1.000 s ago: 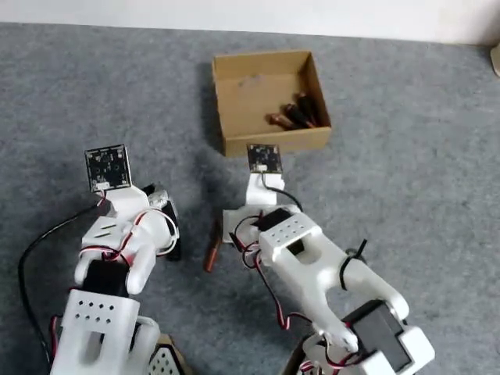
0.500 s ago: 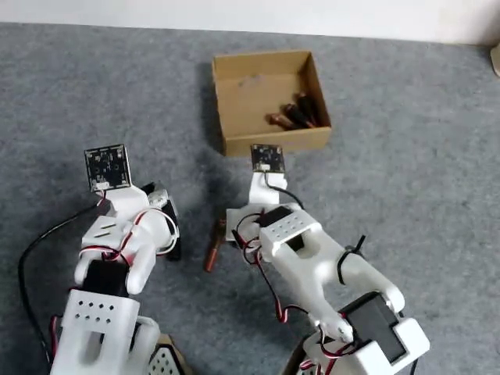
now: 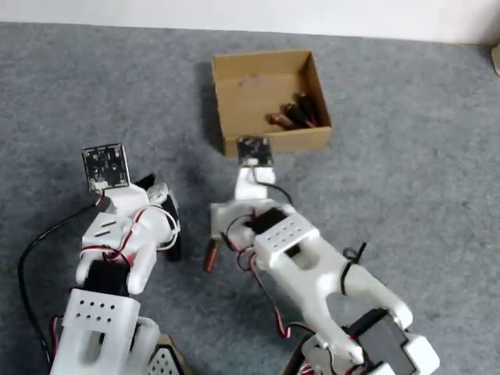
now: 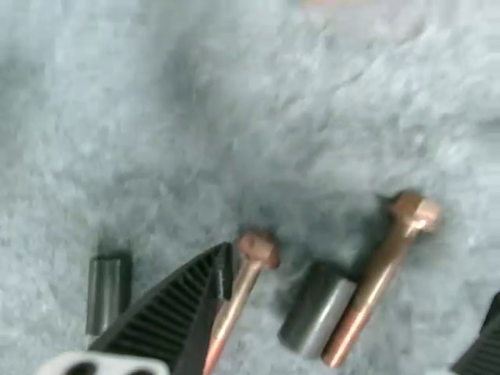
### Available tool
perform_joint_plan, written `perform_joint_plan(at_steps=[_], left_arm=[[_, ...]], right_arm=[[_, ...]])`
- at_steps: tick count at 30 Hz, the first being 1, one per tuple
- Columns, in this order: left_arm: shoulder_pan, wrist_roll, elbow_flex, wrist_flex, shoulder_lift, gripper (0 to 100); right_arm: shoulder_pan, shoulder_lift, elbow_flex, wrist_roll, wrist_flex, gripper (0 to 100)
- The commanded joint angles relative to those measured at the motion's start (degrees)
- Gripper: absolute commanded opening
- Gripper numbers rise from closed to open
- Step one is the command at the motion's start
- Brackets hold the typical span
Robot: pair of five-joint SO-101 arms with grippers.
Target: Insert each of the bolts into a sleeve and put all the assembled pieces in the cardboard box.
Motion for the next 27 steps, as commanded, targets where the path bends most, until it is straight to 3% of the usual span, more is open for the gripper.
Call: perform_joint_plan(at_steps=[1, 4, 11, 18, 27], left_arm=[[-2.1, 0.4, -0.8, -1.4, -0.4, 1], [-4.9, 0.5, -2.2, -1.2, 0.0, 1], [-5.7, 0.5, -3.0, 0.6, 0.0, 1], [-5.7, 0.5, -2.9, 0.6, 0.0, 1], [-5.7, 0.4, -3.0, 0.6, 0.0, 1]], right_arm=[[-0.8, -2.2, -2.5, -4.1, 1.2, 45.0], [-1.0, -2.2, -2.5, -9.6, 1.2, 45.0], [-1.7, -2.2, -2.5, -10.6, 1.1, 44.0], [-3.4, -2.2, -2.5, -10.3, 0.3, 20.3], [-3.2, -2.2, -1.7, -10.2, -5.2, 19.7]])
